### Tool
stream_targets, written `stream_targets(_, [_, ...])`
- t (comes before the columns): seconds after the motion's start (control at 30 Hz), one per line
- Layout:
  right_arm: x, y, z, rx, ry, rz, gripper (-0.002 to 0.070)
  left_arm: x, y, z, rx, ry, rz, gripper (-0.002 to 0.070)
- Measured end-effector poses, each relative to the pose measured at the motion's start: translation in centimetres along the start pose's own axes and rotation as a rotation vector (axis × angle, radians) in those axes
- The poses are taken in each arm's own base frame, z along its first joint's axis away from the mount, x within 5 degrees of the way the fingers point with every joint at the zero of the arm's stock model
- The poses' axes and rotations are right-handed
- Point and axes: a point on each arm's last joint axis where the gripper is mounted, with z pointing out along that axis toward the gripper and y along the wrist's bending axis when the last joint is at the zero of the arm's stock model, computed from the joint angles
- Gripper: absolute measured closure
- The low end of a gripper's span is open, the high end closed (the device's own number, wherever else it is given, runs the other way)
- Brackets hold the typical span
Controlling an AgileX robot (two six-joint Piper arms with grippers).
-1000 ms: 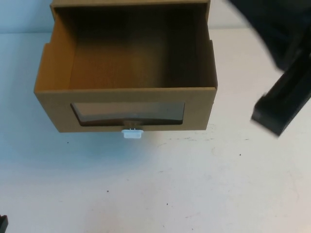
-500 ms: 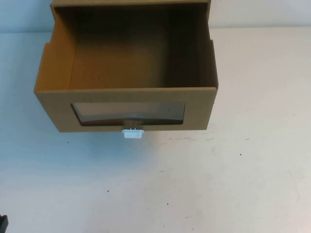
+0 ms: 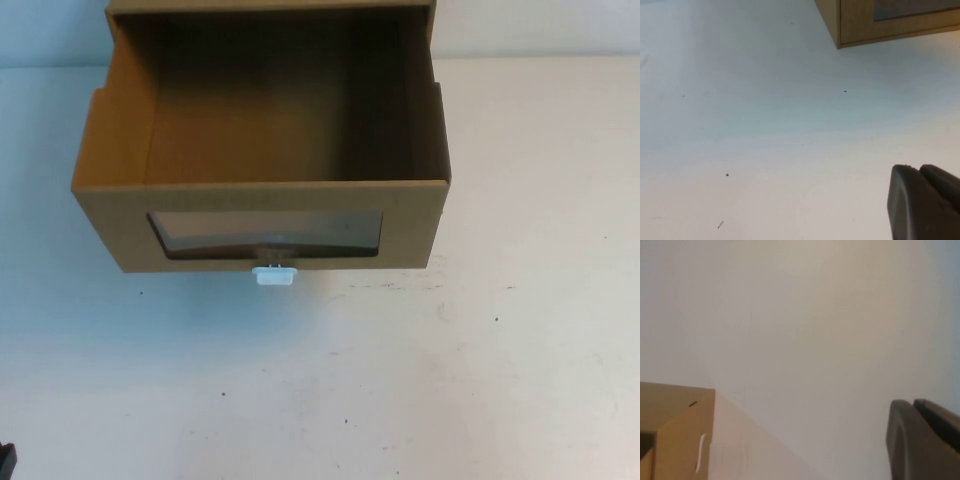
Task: Open the shoe box
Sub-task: 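Pull the top drawer of the cardboard box fully open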
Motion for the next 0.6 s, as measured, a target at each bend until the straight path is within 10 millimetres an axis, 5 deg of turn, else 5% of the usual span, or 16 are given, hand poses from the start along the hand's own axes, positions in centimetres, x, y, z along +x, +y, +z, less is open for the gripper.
stream_targets(0.33, [-0.8,2.2,-1.5,-0.235,-0.064,0.105,0.0689,0.0,0.0,0.0,0.000,0.000,0.000,0.0678])
stream_targets(0.6, [4.0,2.6,-3.6,-0.053,0.228,0.163,0.0689,0.0,0.0,0.0,0.000,0.000,0.000,0.0678])
